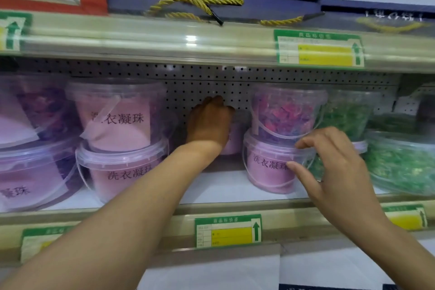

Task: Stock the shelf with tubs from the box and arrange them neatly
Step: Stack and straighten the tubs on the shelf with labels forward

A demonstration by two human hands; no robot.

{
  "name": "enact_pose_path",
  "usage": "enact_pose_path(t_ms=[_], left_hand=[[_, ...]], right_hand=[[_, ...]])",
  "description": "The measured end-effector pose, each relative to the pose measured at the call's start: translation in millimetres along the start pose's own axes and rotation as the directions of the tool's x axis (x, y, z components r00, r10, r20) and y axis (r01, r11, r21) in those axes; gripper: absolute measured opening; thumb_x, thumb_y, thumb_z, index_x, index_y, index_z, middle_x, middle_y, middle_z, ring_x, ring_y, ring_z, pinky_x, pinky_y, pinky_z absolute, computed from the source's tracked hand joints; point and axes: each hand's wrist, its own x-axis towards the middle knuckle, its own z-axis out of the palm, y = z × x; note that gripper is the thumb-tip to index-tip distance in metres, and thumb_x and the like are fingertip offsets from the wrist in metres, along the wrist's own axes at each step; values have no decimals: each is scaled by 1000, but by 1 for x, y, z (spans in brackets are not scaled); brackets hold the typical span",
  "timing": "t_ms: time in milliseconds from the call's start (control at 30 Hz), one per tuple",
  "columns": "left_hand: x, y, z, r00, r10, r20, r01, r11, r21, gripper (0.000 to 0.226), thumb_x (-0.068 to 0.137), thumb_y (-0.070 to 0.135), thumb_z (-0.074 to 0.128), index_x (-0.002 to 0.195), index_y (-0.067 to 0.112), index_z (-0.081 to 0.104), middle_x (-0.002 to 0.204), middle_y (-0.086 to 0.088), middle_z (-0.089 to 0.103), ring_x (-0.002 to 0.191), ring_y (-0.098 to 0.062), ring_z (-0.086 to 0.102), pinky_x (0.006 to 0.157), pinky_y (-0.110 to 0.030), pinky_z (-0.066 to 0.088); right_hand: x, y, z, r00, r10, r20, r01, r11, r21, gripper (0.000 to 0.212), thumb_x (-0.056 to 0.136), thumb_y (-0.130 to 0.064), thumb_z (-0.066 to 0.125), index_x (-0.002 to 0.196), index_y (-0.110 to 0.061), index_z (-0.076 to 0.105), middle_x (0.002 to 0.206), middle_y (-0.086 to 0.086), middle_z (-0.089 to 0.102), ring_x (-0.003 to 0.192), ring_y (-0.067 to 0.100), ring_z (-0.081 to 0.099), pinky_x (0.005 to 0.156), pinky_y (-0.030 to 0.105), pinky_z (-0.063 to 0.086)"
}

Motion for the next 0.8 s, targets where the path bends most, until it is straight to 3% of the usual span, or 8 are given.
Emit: enact_pose_path(t_ms=[133, 333, 400, 600, 800], left_hand=[[-9, -1, -5, 995, -32, 97, 29, 999, 39, 29, 85, 12, 59, 114, 10, 64, 124, -14, 49, 121, -33, 44, 92, -39, 43], [-16, -11, -9, 973, -195, 125, 211, 968, -134, 54, 76, 0, 67, 126, 12, 53, 132, -11, 46, 122, -31, 46, 96, -41, 46], [-23, -12, -11, 962, -258, 88, 269, 951, -154, 49, 77, -3, 63, 122, 9, 52, 130, -12, 47, 119, -31, 47, 93, -39, 46], [-24, -7, -10, 966, -257, 40, 259, 963, -74, 32, 82, -4, 53, 111, 10, 56, 121, -10, 54, 114, -29, 48, 83, -40, 49], [-21, -7, -9, 973, -230, 23, 230, 973, 11, 39, 85, 1, 56, 123, 13, 55, 127, -9, 53, 119, -29, 47, 87, -38, 46]], right_hand=[[-2, -1, 2, 1000, 17, -16, -17, 1000, 12, 26, 73, -12, 77, 90, -7, 59, 91, 5, 53, 87, 26, 51, 71, 26, 34], [-4, -1, 4, 999, 35, -29, -33, 998, 49, 31, 68, -9, 79, 92, -5, 61, 93, 8, 55, 89, 29, 52, 69, 23, 33], [-4, -1, 5, 998, 39, -39, -37, 998, 53, 30, 68, -9, 79, 91, -6, 60, 93, 7, 55, 89, 28, 52, 68, 24, 33], [-5, -2, 4, 996, 45, -75, -43, 998, 34, 30, 68, -13, 79, 91, -11, 60, 93, 2, 55, 88, 24, 52, 55, 34, 44], [-4, 0, 4, 996, 47, -71, -45, 999, 29, 27, 69, -18, 77, 90, -12, 61, 92, 2, 56, 87, 20, 50, 54, 30, 41]])
